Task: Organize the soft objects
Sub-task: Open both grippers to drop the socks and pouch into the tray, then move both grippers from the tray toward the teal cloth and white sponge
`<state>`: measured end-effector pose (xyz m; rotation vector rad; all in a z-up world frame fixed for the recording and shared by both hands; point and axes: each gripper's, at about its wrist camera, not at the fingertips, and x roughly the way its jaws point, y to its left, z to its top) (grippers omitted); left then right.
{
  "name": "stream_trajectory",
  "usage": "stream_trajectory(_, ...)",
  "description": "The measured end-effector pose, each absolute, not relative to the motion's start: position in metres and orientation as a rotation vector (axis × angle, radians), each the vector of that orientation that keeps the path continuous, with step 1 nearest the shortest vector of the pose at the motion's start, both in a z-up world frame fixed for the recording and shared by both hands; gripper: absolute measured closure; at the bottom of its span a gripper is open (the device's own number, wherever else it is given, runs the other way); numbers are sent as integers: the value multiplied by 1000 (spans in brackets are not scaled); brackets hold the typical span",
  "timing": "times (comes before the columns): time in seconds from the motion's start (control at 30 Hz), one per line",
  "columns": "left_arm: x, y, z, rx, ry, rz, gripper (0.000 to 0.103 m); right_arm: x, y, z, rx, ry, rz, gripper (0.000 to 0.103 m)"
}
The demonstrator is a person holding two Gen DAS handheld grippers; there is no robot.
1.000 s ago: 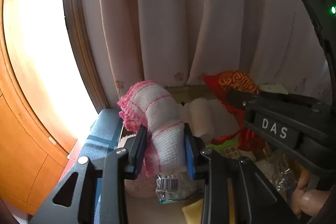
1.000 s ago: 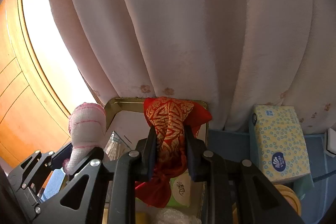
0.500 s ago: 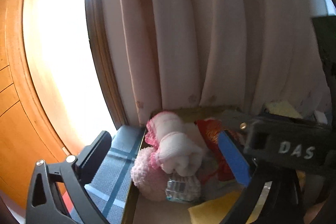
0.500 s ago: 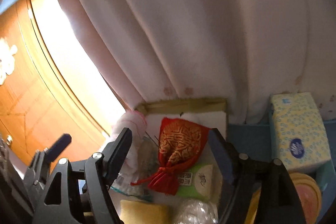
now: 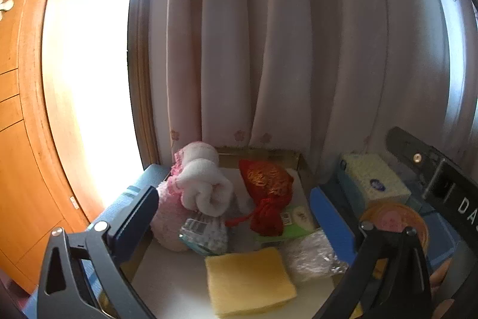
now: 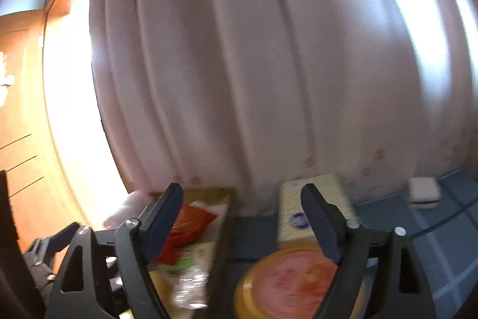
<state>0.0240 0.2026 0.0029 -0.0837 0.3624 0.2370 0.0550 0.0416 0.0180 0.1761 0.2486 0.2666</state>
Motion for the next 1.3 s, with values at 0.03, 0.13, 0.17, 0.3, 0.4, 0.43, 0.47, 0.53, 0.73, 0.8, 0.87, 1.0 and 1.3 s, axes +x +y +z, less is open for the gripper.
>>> stream_trajectory(0.03, 23, 201, 2, -90, 354, 237, 0, 54, 33, 21, 173, 230, 248, 14)
stream_trajectory(0.13, 18, 194, -1, -85, 332, 244, 0, 46, 23, 21, 144, 178, 208, 14)
stream_trajectory(0.17, 17, 192, -4, -80, 322, 247, 0, 47, 23, 18, 129, 169, 201, 14)
stream_trajectory(0.3, 18, 192, -5, -77, 299, 247, 0, 46, 20, 12, 113, 170, 186, 14)
stream_trajectory(0.4, 20, 193, -4, -78, 297, 252, 0, 48, 24, 10, 96, 177, 181, 14)
stream_trajectory(0.43, 20, 193, -3, -76, 299, 256, 0, 44, 22, 11, 91, 175, 181, 14)
stream_trajectory(0.47, 21, 192, -3, -75, 301, 255, 0, 44, 23, 12, 87, 174, 182, 14)
stream_trajectory(0.53, 21, 192, -3, -73, 304, 251, 0, 46, 23, 9, 81, 171, 182, 14)
stream_trajectory(0.73, 20, 192, -4, -79, 312, 253, 0, 45, 19, 9, 75, 178, 182, 14)
stream_trajectory(0.8, 19, 191, -3, -78, 311, 255, 0, 45, 16, 8, 79, 186, 179, 14)
stream_trajectory(0.87, 18, 190, -3, -75, 310, 254, 0, 46, 13, 8, 82, 194, 177, 14)
stream_trajectory(1.0, 17, 188, -3, -70, 311, 253, 0, 45, 6, 6, 85, 198, 168, 14)
stream_trajectory(1.3, 15, 179, -2, -54, 315, 248, 0, 41, -6, 5, 74, 193, 151, 14)
